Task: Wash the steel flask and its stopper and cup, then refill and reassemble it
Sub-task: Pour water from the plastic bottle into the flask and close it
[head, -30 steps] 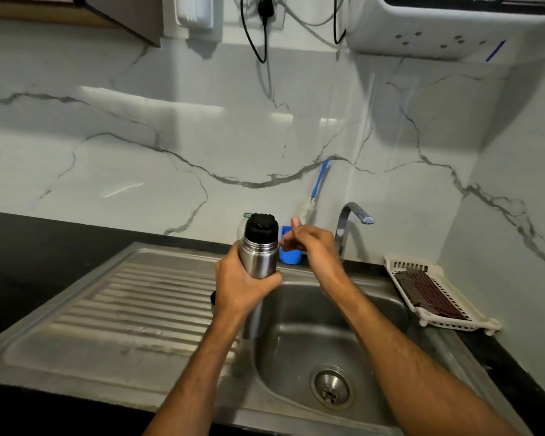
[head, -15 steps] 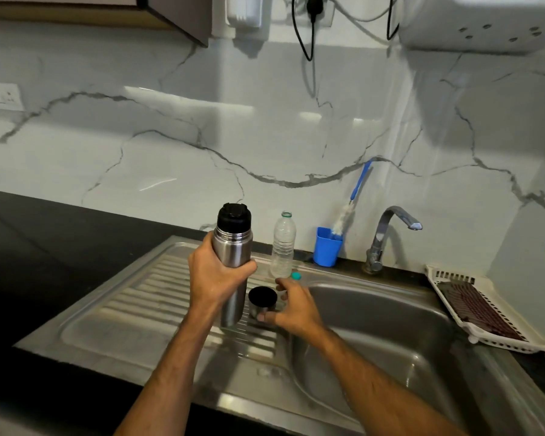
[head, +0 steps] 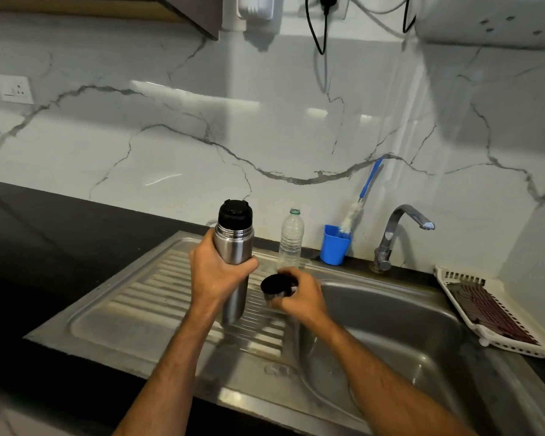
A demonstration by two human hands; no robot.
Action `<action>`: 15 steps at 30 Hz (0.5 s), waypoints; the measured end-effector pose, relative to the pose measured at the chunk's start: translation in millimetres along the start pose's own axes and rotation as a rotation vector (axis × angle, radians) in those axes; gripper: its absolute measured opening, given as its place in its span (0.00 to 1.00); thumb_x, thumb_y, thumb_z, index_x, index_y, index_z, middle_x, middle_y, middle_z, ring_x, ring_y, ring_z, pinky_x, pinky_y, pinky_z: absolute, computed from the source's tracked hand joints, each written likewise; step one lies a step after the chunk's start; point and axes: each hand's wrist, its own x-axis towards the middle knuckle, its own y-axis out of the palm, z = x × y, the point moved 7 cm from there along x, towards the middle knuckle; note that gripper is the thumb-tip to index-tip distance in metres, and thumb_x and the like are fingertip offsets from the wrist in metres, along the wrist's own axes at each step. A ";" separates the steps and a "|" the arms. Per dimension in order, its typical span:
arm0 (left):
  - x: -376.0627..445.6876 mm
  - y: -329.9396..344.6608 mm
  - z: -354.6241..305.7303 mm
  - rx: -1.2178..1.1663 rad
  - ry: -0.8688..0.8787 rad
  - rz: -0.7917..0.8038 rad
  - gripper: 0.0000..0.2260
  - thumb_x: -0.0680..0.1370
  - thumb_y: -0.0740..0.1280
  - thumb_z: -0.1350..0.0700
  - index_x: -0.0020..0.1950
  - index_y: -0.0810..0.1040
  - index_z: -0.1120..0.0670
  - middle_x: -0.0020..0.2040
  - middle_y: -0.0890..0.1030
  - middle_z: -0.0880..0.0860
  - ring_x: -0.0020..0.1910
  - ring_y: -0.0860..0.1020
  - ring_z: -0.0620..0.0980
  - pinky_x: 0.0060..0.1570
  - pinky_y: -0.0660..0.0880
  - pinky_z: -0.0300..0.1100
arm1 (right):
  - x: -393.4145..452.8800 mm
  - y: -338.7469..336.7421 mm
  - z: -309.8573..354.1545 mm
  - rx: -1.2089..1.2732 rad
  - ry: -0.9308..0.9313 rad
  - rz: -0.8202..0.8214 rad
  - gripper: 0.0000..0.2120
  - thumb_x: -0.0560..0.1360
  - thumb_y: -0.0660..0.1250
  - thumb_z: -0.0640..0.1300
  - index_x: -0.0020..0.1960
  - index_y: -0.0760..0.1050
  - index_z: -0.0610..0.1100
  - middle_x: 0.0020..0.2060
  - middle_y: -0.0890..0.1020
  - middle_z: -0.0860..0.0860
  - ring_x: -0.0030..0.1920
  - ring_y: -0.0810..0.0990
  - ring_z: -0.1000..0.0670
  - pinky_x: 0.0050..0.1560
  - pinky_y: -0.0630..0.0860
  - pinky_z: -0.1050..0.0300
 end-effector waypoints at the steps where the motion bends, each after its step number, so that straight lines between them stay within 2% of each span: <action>1: -1.2 2.5 -1.6 -0.004 -0.004 0.005 0.27 0.61 0.84 0.59 0.56 0.78 0.53 0.42 0.80 0.43 0.39 0.80 0.41 0.37 0.76 0.33 | 0.7 -8.3 1.7 0.048 0.003 -0.012 0.33 0.63 0.82 0.38 0.66 0.77 0.47 0.57 0.81 0.54 0.58 0.79 0.54 0.52 0.75 0.70; 3: -4.6 8.2 -6.0 -0.015 -0.011 0.015 0.28 0.61 0.84 0.59 0.57 0.78 0.54 0.42 0.80 0.44 0.39 0.80 0.42 0.37 0.76 0.33 | -0.3 -30.2 8.1 0.118 0.005 -0.041 0.36 0.62 0.83 0.36 0.67 0.75 0.47 0.58 0.80 0.53 0.58 0.79 0.53 0.56 0.78 0.63; 5: -8.7 16.1 -11.8 -0.031 -0.014 0.032 0.27 0.61 0.84 0.59 0.56 0.77 0.53 0.42 0.80 0.44 0.39 0.80 0.42 0.38 0.76 0.33 | -1.1 -56.8 15.4 0.158 -0.003 -0.090 0.38 0.60 0.84 0.37 0.67 0.74 0.47 0.57 0.80 0.53 0.56 0.80 0.52 0.56 0.80 0.57; 9: -19.5 36.1 -26.1 -0.062 -0.019 0.083 0.28 0.61 0.84 0.60 0.56 0.75 0.50 0.43 0.79 0.42 0.40 0.79 0.41 0.38 0.74 0.32 | -4.5 -109.3 30.6 0.257 -0.027 -0.188 0.36 0.59 0.84 0.35 0.62 0.72 0.45 0.51 0.81 0.51 0.53 0.82 0.51 0.50 0.79 0.60; 12: -28.5 53.5 -35.5 -0.082 -0.025 0.124 0.29 0.61 0.84 0.60 0.56 0.75 0.49 0.43 0.79 0.42 0.41 0.80 0.41 0.39 0.74 0.31 | -10.6 -148.2 46.8 0.314 -0.097 -0.247 0.29 0.61 0.84 0.34 0.57 0.76 0.46 0.52 0.84 0.49 0.54 0.84 0.49 0.53 0.81 0.58; 15: -37.8 72.2 -41.4 -0.087 -0.038 0.170 0.30 0.61 0.84 0.60 0.56 0.74 0.48 0.44 0.79 0.43 0.41 0.80 0.42 0.39 0.74 0.32 | -21.0 -184.3 70.1 0.324 -0.189 -0.291 0.26 0.64 0.82 0.35 0.58 0.79 0.48 0.53 0.85 0.52 0.54 0.84 0.52 0.55 0.81 0.56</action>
